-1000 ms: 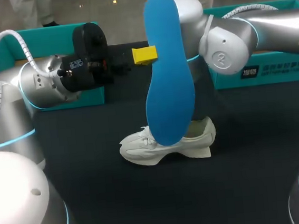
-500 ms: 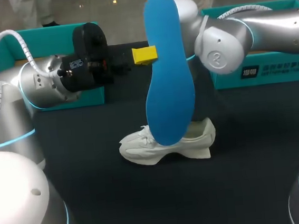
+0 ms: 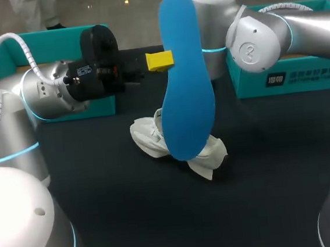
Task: Take the shoe out of the shoebox, open the shoe tongue, remove and reinsert the insole, then place the shoe into the shoebox
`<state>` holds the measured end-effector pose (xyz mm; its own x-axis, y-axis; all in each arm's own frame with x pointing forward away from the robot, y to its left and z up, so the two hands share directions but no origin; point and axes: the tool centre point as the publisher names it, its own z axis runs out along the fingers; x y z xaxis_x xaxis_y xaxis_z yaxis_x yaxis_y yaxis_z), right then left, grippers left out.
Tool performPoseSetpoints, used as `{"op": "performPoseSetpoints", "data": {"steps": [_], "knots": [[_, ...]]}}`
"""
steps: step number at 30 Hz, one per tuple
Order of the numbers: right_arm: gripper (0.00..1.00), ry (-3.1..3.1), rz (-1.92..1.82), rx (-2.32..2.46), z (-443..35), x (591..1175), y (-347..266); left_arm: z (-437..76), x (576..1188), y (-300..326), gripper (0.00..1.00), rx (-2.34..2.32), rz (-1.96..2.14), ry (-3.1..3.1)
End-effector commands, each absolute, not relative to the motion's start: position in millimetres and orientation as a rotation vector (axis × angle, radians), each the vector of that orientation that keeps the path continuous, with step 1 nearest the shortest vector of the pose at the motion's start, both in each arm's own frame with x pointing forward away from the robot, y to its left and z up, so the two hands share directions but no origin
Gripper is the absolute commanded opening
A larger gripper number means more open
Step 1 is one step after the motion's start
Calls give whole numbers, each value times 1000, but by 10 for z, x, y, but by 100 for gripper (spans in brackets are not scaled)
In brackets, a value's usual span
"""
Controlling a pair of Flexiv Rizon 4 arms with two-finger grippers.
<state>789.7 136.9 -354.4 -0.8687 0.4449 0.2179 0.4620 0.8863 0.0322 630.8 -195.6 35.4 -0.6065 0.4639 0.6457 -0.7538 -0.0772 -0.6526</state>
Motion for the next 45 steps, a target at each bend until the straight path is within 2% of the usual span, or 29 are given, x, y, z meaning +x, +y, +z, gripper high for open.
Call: {"op": "performPoseSetpoints", "data": {"steps": [1, 23, 32, 45], "knots": [[0, -2802, -137, -794, -3539, 7911, 1334, 354, 6306, -1962, 0, 341, 1808, -1331], [0, -2838, -202, -686, -3489, 7901, 1339, 354, 6306, -1962, 0, 341, 1808, -1331], [0, -2318, -372, -1465, -3385, 8014, 1223, 354, 6306, -1962, 0, 341, 1808, -1331], [0, -2169, -316, -1795, -3348, 7914, 1272, 354, 6306, -1962, 0, 341, 1808, -1331]]}}
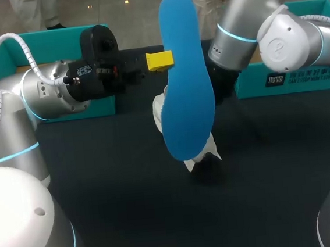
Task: Take the shoe out of the shoebox, open the shoe tongue, remove and reinsert the insole, then place the shoe into the shoebox
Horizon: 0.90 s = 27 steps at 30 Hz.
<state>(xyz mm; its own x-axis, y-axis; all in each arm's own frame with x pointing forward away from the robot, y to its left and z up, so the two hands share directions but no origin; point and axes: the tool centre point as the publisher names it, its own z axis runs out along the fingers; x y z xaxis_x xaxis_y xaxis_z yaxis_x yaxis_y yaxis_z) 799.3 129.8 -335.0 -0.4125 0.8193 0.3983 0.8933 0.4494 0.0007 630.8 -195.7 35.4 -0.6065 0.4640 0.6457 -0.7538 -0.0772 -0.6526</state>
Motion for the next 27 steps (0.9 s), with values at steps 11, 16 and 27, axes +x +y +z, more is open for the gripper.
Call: {"op": "performPoseSetpoints", "data": {"steps": [11, 16, 27], "knots": [[0, -2155, -325, -1801, -3421, 7938, 1349, 354, 6306, -1962, 0, 341, 1808, -1331], [0, -2191, -301, -1768, -3461, 7956, 1381, 354, 6306, -1962, 0, 341, 1808, -1331], [0, -2127, -316, -1869, -3585, 7989, 1315, 354, 6306, -1962, 0, 341, 1808, -1331]]}}
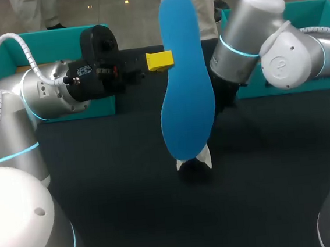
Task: Take the shoe out of the shoebox, open the shoe tongue, remove and reinsert the insole, then place the shoe into the shoebox
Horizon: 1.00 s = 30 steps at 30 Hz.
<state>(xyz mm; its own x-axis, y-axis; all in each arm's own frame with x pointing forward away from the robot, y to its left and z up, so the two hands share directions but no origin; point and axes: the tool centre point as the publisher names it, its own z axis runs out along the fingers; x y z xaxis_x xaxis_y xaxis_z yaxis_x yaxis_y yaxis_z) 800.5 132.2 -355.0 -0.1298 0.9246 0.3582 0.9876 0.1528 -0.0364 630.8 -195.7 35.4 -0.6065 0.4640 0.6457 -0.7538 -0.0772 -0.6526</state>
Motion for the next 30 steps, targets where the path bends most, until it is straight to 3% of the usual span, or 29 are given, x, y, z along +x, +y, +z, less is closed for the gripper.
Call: {"op": "performPoseSetpoints", "data": {"steps": [1, 12, 13, 15, 16, 17, 30], "knots": [[0, -2125, -318, -1869, -3599, 7994, 1310, 354, 6306, -1962, 0, 341, 1808, -1331], [0, -2095, -303, -1877, -3715, 7999, 1308, 354, 6306, -1962, 0, 341, 1808, -1331], [14, -2096, -300, -1870, -3721, 7996, 1311, 354, 6306, -1962, 0, 341, 1808, -1331], [55, -2091, -298, -1872, -3716, 7983, 1316, 354, 6306, -1962, 0, 341, 1808, -1331], [93, -2089, -303, -1868, -3704, 7975, 1316, 354, 6306, -1962, 0, 341, 1808, -1331], [100, -2086, -307, -1868, -3683, 7967, 1315, 354, 6306, -1962, 0, 341, 1808, -1331], [100, -1951, -453, -1754, -3351, 7901, 1406, 354, 6306, -1962, 0, 341, 1808, -1331]]}}
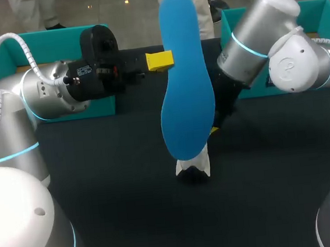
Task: Take the shoe out of the shoebox, open the shoe tongue, remove and reinsert the insole, then place the shoe into the shoebox
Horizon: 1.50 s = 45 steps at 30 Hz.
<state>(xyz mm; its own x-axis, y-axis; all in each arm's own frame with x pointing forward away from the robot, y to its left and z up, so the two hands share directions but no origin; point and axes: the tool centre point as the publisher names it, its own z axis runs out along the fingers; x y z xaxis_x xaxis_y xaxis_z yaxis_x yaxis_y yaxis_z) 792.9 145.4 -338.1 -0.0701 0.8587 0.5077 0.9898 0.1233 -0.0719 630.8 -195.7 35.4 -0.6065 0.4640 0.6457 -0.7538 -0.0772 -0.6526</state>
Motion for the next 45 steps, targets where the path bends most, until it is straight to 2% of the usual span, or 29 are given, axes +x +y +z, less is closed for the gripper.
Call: {"op": "performPoseSetpoints", "data": {"steps": [1, 18, 30, 45], "knots": [[100, -1942, -465, -1746, -3322, 7902, 1413, 354, 6306, -1962, 0, 341, 1808, -1331], [100, -1934, -493, -1729, -3260, 7907, 1412, 354, 6306, -1962, 0, 341, 1808, -1331], [100, -1590, -831, -1639, -2740, 8012, 1241, 354, 6306, -1962, 0, 341, 1808, -1331], [100, -1360, -1045, -1628, -2310, 7949, 1090, 354, 6306, -1962, 0, 341, 1808, -1331]]}}
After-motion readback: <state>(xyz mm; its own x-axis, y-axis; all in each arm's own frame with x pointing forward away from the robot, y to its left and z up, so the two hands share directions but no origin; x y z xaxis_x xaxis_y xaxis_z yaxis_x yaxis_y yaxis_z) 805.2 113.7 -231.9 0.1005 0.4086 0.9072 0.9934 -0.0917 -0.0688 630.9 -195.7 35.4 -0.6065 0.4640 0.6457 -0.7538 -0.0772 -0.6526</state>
